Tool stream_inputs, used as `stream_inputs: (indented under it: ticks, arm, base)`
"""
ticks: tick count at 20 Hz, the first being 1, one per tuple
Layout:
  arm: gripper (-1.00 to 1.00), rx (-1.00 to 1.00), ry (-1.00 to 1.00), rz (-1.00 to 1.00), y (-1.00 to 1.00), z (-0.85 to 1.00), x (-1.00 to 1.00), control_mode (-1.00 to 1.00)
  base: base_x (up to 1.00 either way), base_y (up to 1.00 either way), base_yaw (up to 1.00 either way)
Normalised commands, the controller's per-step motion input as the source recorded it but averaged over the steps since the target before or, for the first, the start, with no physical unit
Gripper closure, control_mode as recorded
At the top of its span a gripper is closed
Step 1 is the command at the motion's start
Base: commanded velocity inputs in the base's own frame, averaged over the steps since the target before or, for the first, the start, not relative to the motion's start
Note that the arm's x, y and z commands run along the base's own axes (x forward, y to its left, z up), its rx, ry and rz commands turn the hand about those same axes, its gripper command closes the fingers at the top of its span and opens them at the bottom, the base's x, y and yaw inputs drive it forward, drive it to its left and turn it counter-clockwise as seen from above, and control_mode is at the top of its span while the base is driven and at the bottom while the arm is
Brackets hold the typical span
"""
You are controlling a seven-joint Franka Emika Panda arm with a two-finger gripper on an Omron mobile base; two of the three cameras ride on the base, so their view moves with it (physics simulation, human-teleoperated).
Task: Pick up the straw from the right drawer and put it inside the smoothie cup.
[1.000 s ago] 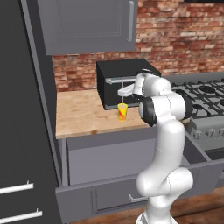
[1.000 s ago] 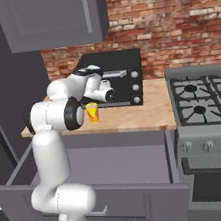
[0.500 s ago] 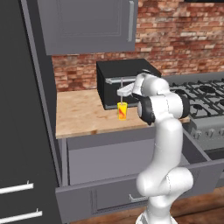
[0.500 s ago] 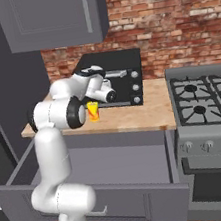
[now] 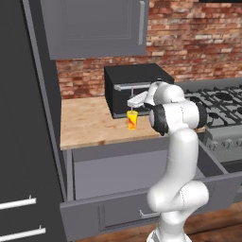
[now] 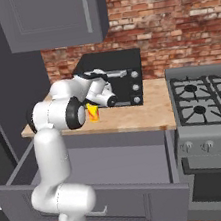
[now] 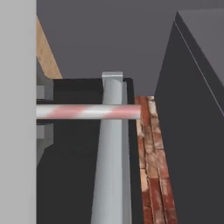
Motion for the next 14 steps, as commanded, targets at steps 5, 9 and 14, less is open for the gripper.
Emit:
stream_inputs:
  ticks: [5,9,14]
  arm:
    - [1.00,0.00,-0.01,0.00,0.00,0.00,-0.32,-1.00]
    - [1.00,0.00,0.00,0.00,0.00,0.00,-0.07,-1.00]
    - [1.00,0.00,0.00,0.00,0.00,0.00,0.00,-1.00]
  base:
    - [0.00,0.00,0.00]
    - [0.00,0.00,0.00]
    - [0.00,0.00,0.00]
